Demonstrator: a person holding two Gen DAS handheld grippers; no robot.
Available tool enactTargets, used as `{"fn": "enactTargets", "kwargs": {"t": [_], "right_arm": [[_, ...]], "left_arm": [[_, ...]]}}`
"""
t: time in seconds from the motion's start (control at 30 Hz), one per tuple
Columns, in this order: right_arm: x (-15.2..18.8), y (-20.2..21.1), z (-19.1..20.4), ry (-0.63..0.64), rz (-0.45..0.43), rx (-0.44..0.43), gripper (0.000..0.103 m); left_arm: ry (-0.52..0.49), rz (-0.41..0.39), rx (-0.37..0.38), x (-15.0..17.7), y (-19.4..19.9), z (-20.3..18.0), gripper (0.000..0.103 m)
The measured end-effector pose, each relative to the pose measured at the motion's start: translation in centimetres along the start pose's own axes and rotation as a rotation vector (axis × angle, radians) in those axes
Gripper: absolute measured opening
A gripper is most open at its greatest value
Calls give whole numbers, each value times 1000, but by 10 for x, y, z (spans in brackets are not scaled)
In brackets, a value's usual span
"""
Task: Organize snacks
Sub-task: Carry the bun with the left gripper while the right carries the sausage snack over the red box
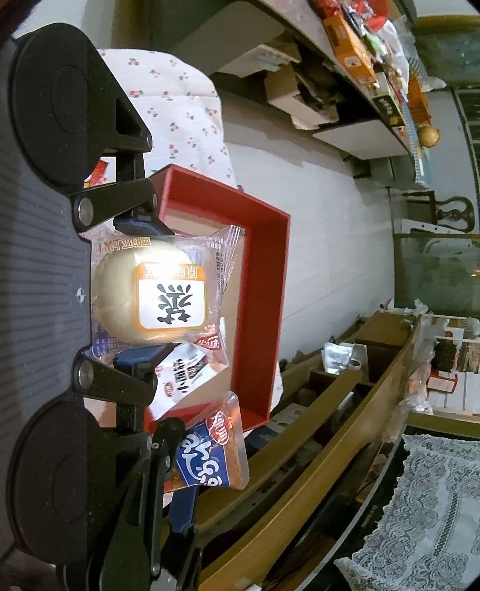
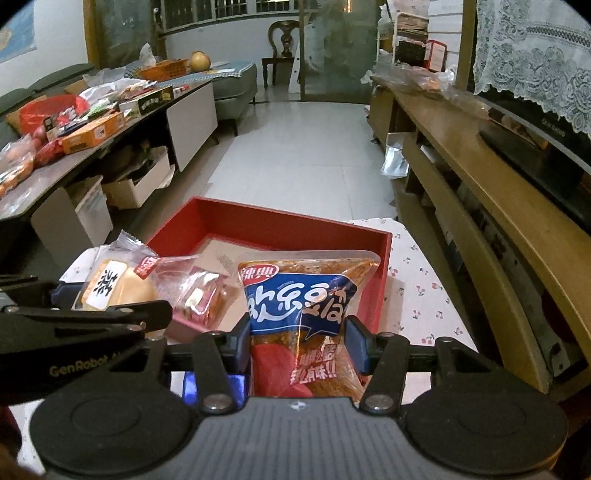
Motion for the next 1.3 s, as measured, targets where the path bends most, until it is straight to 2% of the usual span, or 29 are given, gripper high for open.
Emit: {"fn": "enactTargets", "kwargs": {"t": [0.63,1.03,1.3], "right_arm": [[-31,-55,-3,6,1,27,66],[-30,-95,-8,21,41,51,66],[-21,-118,-6,50,87,65,66]], "left_arm": [[12,-1,-55,-27,-42,11,62],[19,37,-80,-28,-79,14,62],[16,82,-96,-18,-100,19,62]]}}
Point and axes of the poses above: each gripper's, at about its wrist camera, not at the fingertips, and y roughly against the way its jaws point, z to its left, x to its underside, the point moved 7 cm from there along -y, roughly the way its jaws point, and after that the axes turned 2 degrees about y, right-handed, at the moved point
